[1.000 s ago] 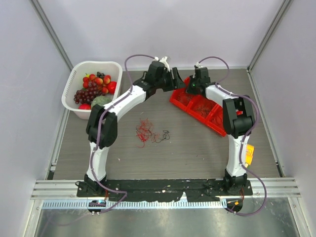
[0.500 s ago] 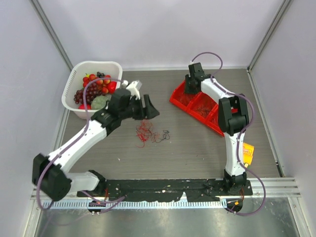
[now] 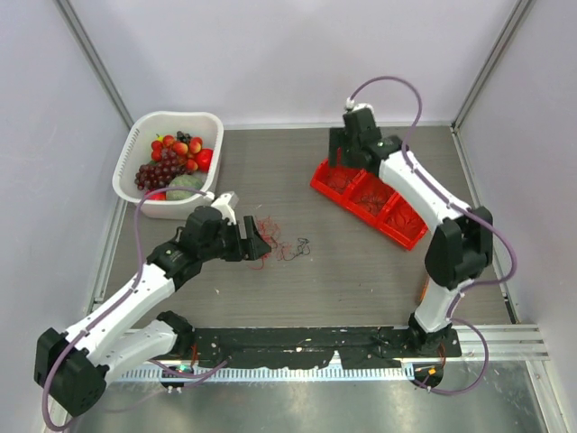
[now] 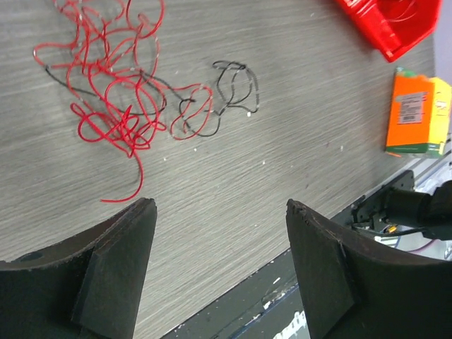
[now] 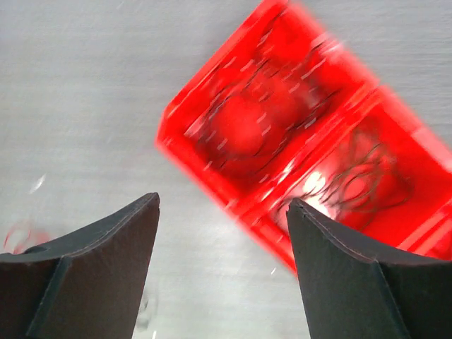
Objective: Untangle the cables
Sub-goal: Place the cable in the bin, then untie the cable.
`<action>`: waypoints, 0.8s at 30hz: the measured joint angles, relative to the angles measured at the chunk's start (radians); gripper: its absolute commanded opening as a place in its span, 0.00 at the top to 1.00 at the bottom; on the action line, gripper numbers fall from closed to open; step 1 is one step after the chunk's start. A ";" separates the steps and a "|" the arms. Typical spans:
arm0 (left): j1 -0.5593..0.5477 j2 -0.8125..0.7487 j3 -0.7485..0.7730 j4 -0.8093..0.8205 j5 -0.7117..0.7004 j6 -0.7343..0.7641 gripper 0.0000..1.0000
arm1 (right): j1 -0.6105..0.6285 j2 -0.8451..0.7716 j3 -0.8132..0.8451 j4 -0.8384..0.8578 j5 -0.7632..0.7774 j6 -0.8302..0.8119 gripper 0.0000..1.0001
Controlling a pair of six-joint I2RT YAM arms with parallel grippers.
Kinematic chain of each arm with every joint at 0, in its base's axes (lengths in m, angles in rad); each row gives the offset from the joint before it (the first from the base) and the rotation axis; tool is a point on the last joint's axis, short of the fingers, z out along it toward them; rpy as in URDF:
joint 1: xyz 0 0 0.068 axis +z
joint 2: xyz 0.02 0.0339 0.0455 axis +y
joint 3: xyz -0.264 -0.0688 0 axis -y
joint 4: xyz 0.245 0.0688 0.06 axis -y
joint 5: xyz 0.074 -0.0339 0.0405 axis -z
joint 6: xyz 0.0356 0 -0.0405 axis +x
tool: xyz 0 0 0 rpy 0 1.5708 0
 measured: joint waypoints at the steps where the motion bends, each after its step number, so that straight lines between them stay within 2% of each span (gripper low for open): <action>1: 0.000 0.016 -0.016 0.011 0.004 -0.003 0.25 | 0.040 -0.053 -0.063 0.025 0.002 -0.002 0.26; 3: 0.000 0.052 -0.034 0.037 0.020 -0.019 0.28 | 0.110 -0.127 -0.174 0.060 -0.049 0.002 0.32; 5: 0.000 0.105 -0.041 0.072 0.046 -0.039 0.30 | 0.176 -0.204 -0.343 0.149 -0.167 0.031 0.38; 9: 0.000 0.200 -0.041 0.171 0.090 -0.080 0.33 | 0.212 -0.299 -0.675 0.304 -0.367 0.125 0.37; 12: -0.002 0.285 -0.041 0.238 0.099 -0.097 0.37 | 0.190 -0.315 -0.836 0.401 -0.467 0.191 0.36; 16: -0.011 0.410 -0.039 0.259 0.080 -0.098 0.41 | 0.182 -0.307 -0.919 0.533 -0.567 0.270 0.37; 21: -0.026 0.438 -0.039 0.264 0.037 -0.098 0.38 | 0.196 -0.256 -0.924 0.680 -0.620 0.325 0.42; 23: -0.027 0.436 -0.039 0.268 0.022 -0.100 0.42 | 0.203 -0.228 -0.924 0.716 -0.627 0.335 0.56; 24: -0.027 0.435 -0.040 0.268 0.015 -0.101 0.49 | 0.205 -0.215 -0.923 0.726 -0.627 0.335 0.69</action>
